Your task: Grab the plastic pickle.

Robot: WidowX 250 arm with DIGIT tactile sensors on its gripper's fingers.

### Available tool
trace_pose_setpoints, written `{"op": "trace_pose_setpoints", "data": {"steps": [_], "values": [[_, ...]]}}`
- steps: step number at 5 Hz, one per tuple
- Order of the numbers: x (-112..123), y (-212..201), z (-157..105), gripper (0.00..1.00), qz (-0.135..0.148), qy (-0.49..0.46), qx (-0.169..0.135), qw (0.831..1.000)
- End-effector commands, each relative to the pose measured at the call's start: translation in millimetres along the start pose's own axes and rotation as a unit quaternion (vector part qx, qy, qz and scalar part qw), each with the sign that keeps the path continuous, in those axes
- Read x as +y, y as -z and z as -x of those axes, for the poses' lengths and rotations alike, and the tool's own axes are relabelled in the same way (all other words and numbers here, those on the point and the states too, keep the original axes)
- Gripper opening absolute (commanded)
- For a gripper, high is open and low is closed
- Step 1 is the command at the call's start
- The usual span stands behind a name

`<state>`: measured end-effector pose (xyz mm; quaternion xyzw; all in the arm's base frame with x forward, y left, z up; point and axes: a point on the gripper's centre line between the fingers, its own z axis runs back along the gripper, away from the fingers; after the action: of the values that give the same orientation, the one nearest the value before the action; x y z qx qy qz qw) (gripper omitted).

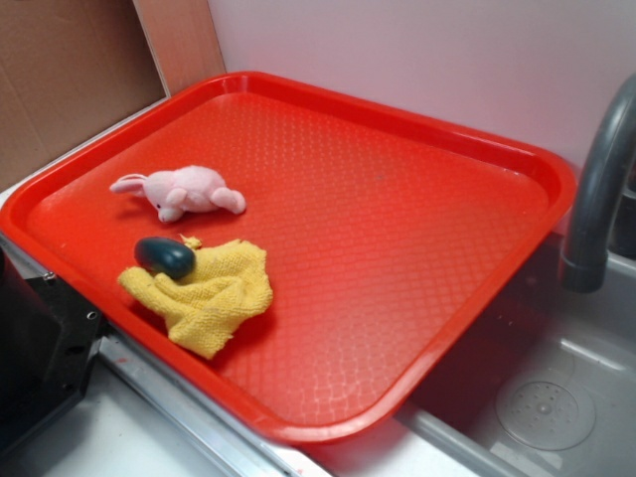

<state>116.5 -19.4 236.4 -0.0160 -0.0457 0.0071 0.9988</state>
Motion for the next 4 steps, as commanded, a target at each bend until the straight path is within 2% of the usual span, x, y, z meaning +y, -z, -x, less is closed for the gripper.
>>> {"op": "trace_pose_setpoints", "data": {"steps": [1,2,3,4], "values": [[0,0,0,1.0,0.0,0.0,0.0,1.0],[6,12,-1,1.0,0.018,-0.126,-0.013,0.992],[5,22,0,1.0,0.024,-0.249,-0.031,0.968],[6,41,-6,1.0,0.022,-0.364,-0.036,0.93]]}}
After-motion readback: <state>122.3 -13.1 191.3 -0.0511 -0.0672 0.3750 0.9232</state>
